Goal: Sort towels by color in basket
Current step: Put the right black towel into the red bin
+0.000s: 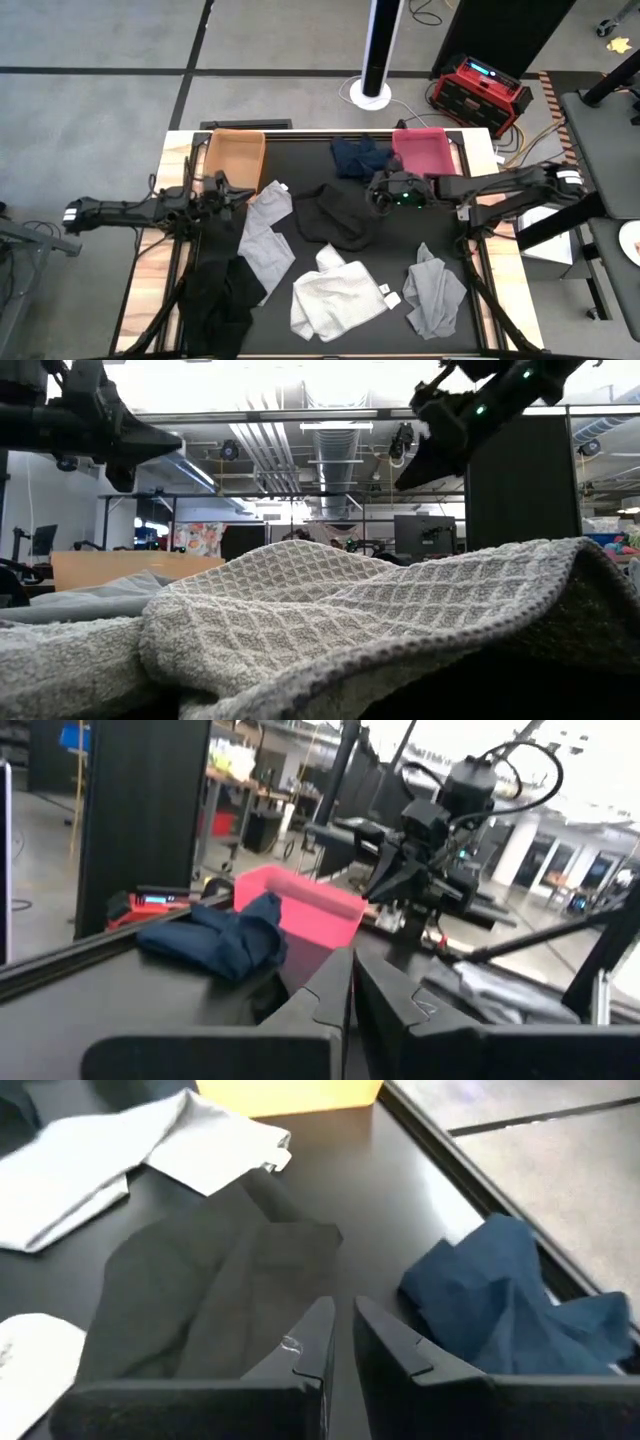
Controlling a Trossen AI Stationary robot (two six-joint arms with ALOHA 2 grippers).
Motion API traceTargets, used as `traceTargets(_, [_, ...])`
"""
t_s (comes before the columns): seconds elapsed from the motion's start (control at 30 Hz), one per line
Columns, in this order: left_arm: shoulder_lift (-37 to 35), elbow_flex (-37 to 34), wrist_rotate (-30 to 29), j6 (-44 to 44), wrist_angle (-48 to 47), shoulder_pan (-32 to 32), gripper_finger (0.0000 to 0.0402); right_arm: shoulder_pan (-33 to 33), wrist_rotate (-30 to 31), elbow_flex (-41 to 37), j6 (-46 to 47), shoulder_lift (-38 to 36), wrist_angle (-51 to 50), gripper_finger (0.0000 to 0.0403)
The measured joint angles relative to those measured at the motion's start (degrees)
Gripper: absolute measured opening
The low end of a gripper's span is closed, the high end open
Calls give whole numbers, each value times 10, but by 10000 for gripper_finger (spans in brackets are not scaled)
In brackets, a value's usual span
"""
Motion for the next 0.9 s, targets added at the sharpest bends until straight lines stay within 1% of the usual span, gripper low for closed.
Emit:
traceTargets(0.07, [15,0,0,0,0,0,0,-3,3,3,-33,27,33,34])
traceTargets(0.2, [38,0,-14,19,34,0,0,-2,-7,22,-32,85,90,34])
traceTargets(0.3, [48,2,-32,44,65,0,0,12,-16,46,-31,131,91,34])
traceTargets(0.4, [53,4,-39,56,71,0,0,25,-18,72,-30,174,72,48])
traceTargets(0.5, [56,4,-46,56,71,0,0,34,-16,102,-30,215,54,79])
traceTargets(0.6, [58,4,-47,67,74,0,0,35,-14,130,-18,250,48,123])
traceTargets(0.77, [59,4,-81,87,85,0,0,34,-11,167,0,299,48,198])
traceTargets(0.9, [59,4,-87,87,85,1,0,34,11,192,4,334,38,244])
